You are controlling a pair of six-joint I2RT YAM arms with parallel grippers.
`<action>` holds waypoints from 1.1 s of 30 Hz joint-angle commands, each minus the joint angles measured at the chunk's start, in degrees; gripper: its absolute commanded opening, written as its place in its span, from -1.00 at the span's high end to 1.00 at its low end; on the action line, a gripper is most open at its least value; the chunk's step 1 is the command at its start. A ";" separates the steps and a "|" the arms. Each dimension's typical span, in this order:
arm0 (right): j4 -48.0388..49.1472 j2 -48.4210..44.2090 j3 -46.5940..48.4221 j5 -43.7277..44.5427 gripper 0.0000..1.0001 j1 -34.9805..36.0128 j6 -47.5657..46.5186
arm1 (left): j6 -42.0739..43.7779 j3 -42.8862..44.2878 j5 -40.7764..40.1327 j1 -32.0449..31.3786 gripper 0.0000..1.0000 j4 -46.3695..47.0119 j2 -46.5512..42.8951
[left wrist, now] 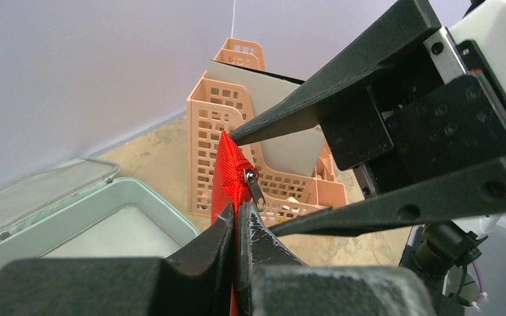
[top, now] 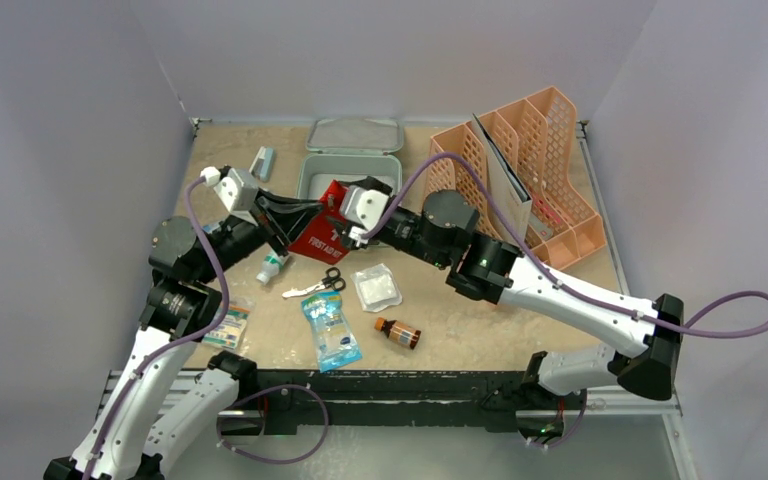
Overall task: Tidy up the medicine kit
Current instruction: Zip the medicine pouch.
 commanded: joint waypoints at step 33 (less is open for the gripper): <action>2.75 1.38 -1.60 10.35 1.00 3.85 5.88 | 1.59 2.39 -3.35 0.14 1.00 -2.41 -0.48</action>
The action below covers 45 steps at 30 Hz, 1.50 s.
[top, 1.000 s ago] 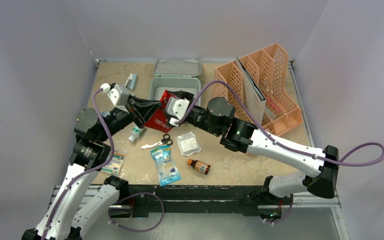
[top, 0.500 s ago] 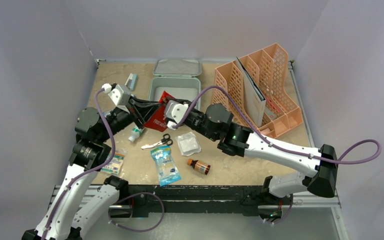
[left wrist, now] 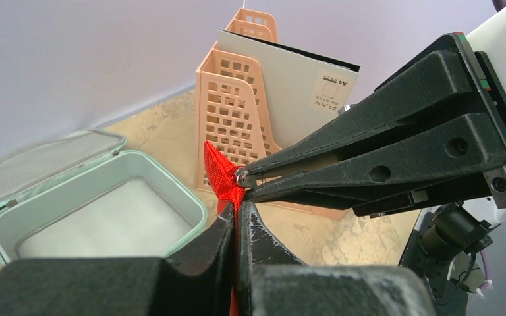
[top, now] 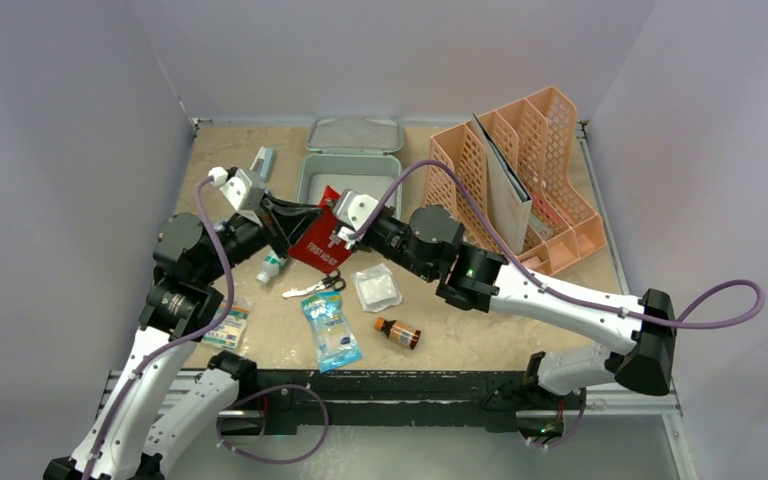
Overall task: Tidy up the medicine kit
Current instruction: Zip the medicine pouch.
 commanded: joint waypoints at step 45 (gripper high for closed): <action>1.01 2.01 7.42 -36.18 0.01 -16.04 63.56 | 2.71 -4.89 -1.17 0.13 1.00 13.39 -5.86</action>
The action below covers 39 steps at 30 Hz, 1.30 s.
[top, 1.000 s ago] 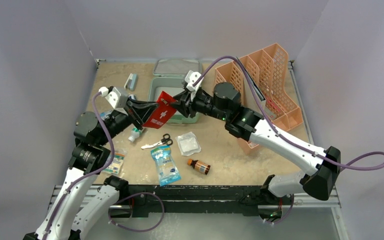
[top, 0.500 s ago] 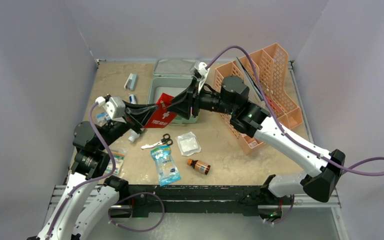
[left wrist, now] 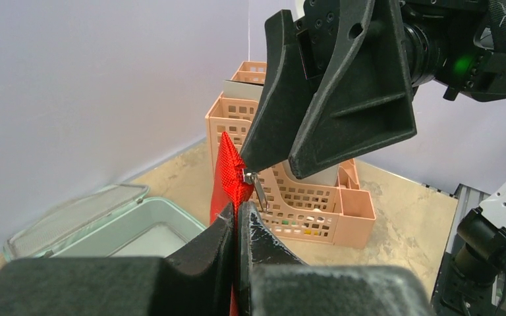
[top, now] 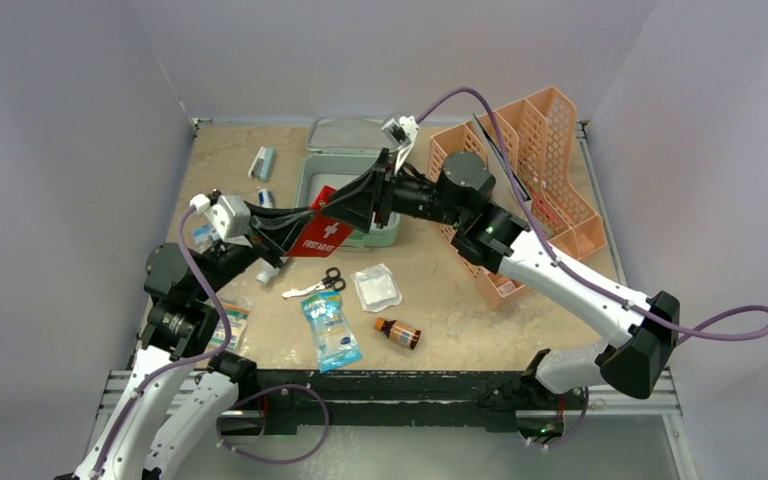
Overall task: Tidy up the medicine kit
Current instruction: Zip the medicine pouch.
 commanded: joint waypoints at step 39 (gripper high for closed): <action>12.55 4.51 -1.01 -3.67 0.02 0.49 15.80 | -2.10 1.26 -3.22 0.07 1.00 5.16 -0.92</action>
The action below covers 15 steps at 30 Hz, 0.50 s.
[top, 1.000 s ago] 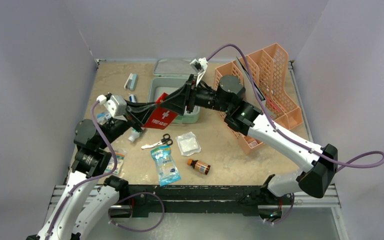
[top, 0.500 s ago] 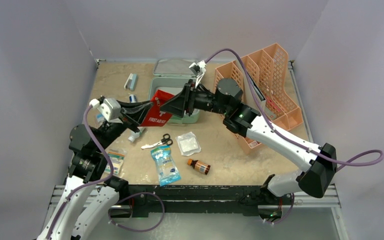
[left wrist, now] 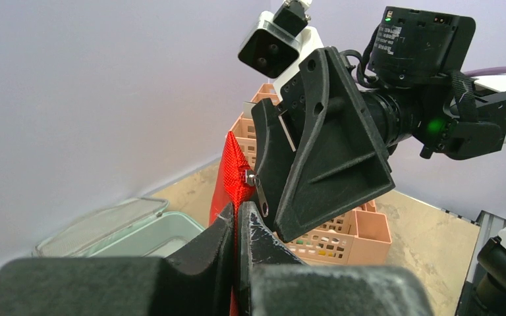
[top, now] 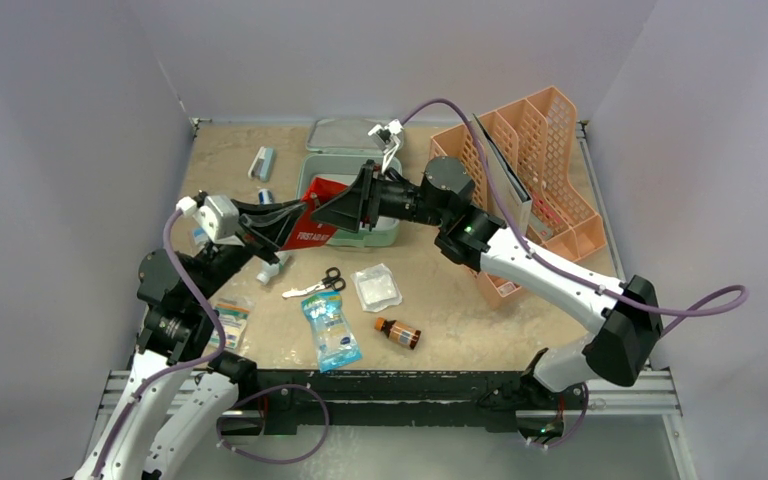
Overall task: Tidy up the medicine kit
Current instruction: Zip the medicine pouch.
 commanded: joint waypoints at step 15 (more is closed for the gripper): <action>3.56 -1.38 2.22 0.20 0.08 0.58 0.24 | 0.50 1.14 3.21 0.04 1.00 0.91 -0.63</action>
